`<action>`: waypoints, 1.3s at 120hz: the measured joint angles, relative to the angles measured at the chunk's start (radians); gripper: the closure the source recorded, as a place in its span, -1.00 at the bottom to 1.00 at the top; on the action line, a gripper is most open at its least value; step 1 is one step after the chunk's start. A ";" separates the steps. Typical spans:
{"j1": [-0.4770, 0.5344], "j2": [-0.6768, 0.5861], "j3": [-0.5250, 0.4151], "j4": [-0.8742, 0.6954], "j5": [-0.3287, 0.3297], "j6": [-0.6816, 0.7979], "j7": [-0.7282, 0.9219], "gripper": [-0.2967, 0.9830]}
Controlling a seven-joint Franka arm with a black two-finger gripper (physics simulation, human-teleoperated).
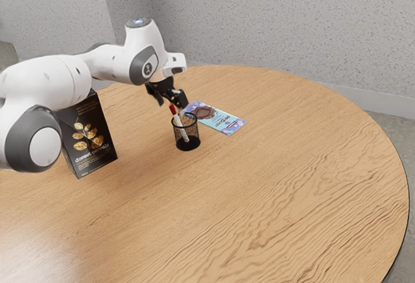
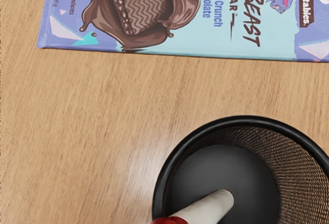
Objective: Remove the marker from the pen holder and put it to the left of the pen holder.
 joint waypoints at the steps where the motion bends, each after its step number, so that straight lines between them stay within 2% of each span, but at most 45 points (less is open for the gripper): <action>1: 0.000 0.000 0.000 0.000 0.000 0.002 0.001 -0.54; 44: -0.002 0.017 0.003 -0.011 -0.023 0.065 0.044 -0.54; 70: -0.007 -0.008 0.012 -0.061 -0.061 0.075 0.060 -0.53; 74: -0.007 -0.010 0.012 -0.062 -0.064 0.076 0.062 -0.47; 91: -0.007 -0.019 0.013 -0.064 -0.069 0.078 0.069 0.02; 109: -0.007 -0.025 0.014 -0.064 -0.073 0.079 0.075 0.34; 136: -0.018 -0.038 0.014 -0.085 -0.071 0.081 0.074 0.55; 156: -0.045 -0.206 0.015 -0.212 -0.059 0.082 0.065 0.60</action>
